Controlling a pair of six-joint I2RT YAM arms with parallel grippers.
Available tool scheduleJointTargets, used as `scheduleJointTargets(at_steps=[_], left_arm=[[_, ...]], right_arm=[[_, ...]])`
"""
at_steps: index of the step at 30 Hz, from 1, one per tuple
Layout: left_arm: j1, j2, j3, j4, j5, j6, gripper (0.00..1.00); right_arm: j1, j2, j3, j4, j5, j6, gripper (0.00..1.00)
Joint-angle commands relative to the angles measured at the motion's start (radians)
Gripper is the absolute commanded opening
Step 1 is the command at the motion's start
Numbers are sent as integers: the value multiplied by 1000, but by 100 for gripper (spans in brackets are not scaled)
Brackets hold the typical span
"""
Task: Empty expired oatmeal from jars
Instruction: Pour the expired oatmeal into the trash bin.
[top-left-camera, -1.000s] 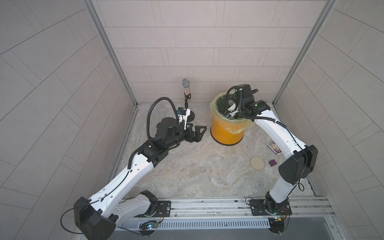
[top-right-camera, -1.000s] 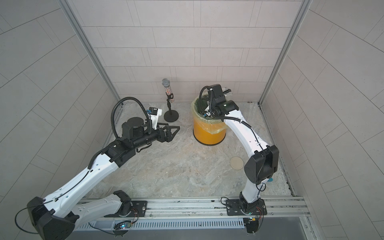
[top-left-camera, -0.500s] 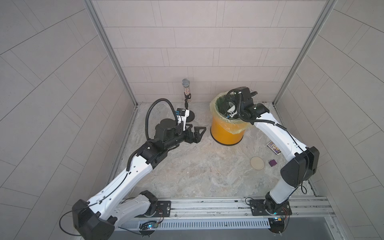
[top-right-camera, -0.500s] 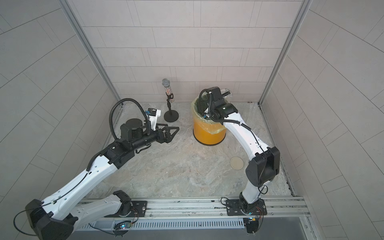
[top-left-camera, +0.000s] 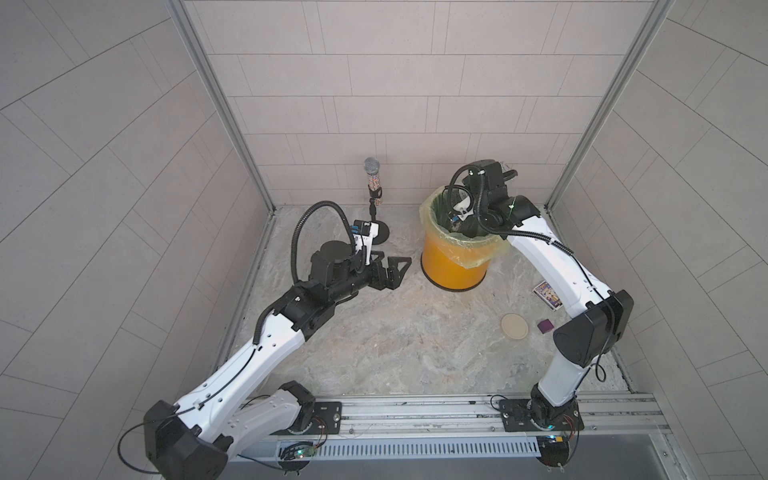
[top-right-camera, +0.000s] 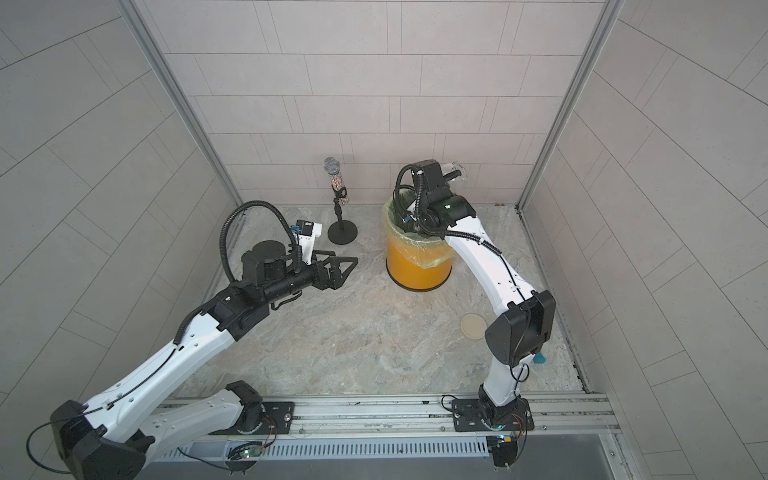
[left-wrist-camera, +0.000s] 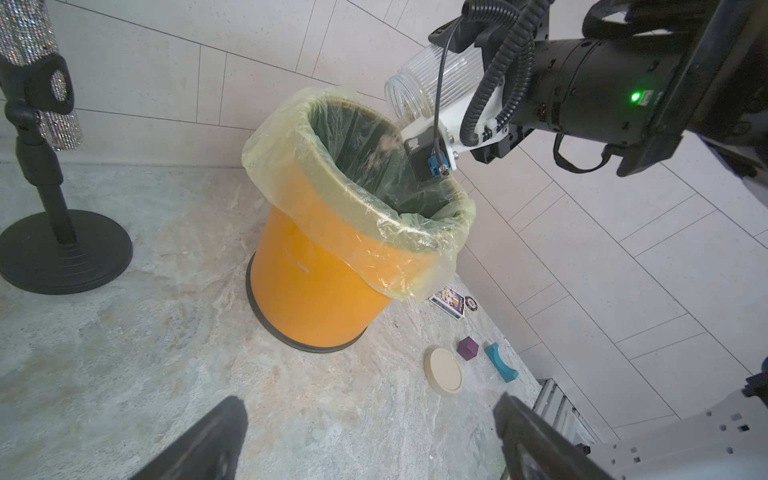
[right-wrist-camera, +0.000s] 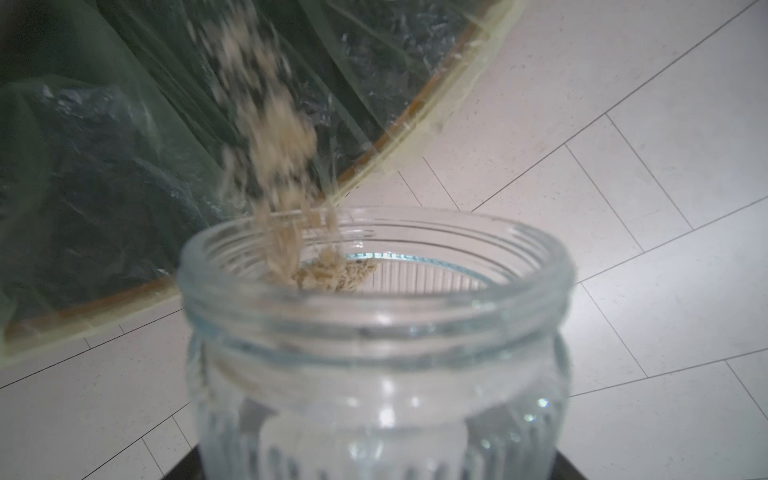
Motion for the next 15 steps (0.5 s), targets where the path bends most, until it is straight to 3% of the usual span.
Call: scheduleJointTargets(at_steps=[1, 6, 9, 11, 12, 13, 14, 15], left_arm=[[5, -3, 1, 30, 8, 12, 100], [6, -7, 0, 39, 15, -3, 100], [5, -26, 2, 20, 2, 5, 100], [5, -33, 5, 16, 0, 10, 100], [5, -33, 8, 14, 0, 13, 100], [6, -34, 8, 14, -1, 11, 100], [6, -32, 7, 18, 0, 12, 100], [5, -27, 10, 16, 1, 11, 100]], right_arm=[[-1, -75, -139, 178, 14, -295, 0], [2, 15, 40, 42, 89, -199, 0], [13, 69, 232, -171, 93, -81, 0], [4, 45, 166, -88, 114, -163, 0], [-3, 17, 123, 14, 26, -199, 0], [-3, 17, 138, -39, 1, -167, 0], [3, 29, 157, -146, 60, -133, 0], [7, 32, 114, -139, 147, -153, 0]])
